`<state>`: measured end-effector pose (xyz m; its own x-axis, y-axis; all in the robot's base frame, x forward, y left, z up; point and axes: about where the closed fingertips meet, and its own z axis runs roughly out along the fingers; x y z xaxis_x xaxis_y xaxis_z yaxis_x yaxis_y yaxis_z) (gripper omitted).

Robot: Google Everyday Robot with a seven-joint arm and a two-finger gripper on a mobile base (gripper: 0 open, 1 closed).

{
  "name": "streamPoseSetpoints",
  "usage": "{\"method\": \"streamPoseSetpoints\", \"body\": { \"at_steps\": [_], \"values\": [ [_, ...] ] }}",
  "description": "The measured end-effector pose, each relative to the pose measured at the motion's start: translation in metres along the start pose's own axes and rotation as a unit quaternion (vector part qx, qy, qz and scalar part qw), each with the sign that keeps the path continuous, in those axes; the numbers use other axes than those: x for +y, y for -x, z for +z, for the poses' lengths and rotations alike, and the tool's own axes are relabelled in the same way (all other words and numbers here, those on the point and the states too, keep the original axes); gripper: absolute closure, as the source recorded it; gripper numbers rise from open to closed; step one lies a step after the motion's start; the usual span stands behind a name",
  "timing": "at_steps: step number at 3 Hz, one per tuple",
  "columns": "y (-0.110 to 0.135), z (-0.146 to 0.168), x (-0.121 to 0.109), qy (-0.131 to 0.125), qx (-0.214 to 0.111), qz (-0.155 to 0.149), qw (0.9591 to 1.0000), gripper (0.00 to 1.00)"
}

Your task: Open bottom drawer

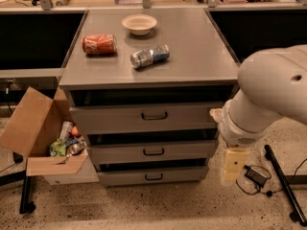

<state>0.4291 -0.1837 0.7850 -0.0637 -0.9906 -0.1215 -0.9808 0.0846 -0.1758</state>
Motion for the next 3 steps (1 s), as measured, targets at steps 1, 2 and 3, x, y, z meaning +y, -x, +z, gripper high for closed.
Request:
{"method": "streamPoseSetpoints", "body": {
  "at_steps": [1,2,3],
  "values": [
    [-0.005,0.081,0.015,0.028,-0.025,-0.024,0.999,0.0],
    [-0.005,0.084,0.015,0.028,-0.022,-0.023,0.9991,0.0],
    [-0.008,0.096,0.017,0.031,-0.012,-0.02,0.9992,0.0]
  ]
}}
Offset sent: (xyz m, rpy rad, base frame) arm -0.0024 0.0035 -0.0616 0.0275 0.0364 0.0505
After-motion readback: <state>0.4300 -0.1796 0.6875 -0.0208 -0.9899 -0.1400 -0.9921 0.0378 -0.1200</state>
